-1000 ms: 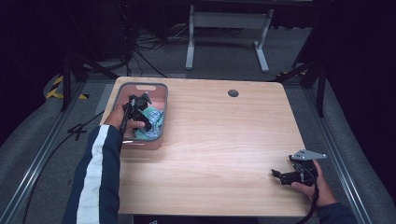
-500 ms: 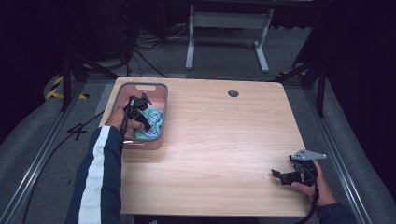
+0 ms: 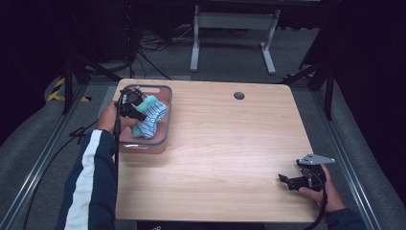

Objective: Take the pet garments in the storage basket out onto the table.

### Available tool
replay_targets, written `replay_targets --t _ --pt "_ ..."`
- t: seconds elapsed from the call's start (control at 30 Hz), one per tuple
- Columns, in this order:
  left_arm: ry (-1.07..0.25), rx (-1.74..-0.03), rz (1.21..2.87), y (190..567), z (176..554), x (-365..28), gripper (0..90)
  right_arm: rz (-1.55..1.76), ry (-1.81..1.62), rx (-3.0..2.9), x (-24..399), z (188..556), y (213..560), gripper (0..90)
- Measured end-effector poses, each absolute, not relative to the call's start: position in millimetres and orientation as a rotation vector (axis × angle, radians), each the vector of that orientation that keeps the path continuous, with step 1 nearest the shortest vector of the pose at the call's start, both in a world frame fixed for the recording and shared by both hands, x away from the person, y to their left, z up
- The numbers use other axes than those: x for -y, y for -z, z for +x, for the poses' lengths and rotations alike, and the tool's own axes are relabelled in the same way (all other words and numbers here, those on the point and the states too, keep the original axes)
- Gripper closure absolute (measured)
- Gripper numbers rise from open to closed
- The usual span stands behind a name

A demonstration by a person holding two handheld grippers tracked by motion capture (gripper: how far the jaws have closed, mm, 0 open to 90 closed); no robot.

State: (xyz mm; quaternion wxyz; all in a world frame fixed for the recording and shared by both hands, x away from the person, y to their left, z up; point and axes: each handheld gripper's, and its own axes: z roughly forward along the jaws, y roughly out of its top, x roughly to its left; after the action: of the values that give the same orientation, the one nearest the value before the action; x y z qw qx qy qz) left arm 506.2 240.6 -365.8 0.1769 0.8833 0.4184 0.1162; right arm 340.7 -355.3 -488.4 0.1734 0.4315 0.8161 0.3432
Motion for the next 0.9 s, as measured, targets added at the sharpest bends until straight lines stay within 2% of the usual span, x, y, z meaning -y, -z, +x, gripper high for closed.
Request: replay_targets --t 0.27,0.53,0.9 --pt "-0.439 -1.122 2.413 335 487 -244 77.1 1.224 -0.974 -2.314 355 341 489 0.3" --pt "-0.495 -1.031 2.315 309 469 -238 77.2 1.224 -0.973 -2.314 355 341 488 0.3" --pt "-0.523 -0.76 2.31 288 435 -186 77.5 1.223 -0.973 -2.315 355 341 488 0.3"
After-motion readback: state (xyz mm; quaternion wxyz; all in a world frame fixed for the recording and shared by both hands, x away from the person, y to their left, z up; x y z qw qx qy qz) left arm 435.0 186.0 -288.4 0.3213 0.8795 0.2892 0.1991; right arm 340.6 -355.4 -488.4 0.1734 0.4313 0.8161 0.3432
